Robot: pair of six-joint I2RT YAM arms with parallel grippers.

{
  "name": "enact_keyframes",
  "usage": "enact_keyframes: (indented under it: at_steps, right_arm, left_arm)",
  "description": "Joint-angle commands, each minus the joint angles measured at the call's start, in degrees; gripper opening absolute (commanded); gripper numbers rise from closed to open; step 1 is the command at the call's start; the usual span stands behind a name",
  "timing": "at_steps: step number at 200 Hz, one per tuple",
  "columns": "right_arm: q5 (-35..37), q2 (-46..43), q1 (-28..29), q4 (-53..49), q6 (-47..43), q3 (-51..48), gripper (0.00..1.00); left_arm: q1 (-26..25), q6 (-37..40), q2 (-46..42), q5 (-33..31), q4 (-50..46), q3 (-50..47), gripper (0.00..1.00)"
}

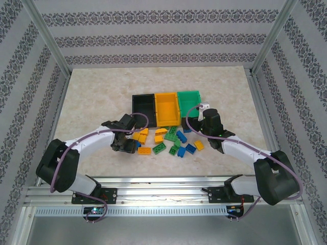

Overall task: Sort the legos into containers by color
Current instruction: Pick up the lego from the middle-left of the table.

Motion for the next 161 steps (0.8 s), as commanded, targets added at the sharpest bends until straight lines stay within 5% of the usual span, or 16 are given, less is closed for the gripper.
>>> enact_keyframes:
  at_steps: [1, 45, 161]
  right_arm:
    - [0.6, 0.2, 0.2, 0.8, -0.6, -0.2, 0.98]
    - [0.6, 0.6, 0.2, 1.0, -0.6, -0.1, 0.98]
    - [0.6, 1.9, 0.3, 1.7, -0.6, 0.2, 0.98]
  left_arm:
    - [1.0, -0.2, 0.7, -0.1, 1.0, -0.8, 0.53]
    - [1.2, -0.1, 1.0, -0.8, 2.1, -1.6, 0.39]
    - [1.3, 2.7, -8.8, -2.7, 2.4, 11.6, 0.3]
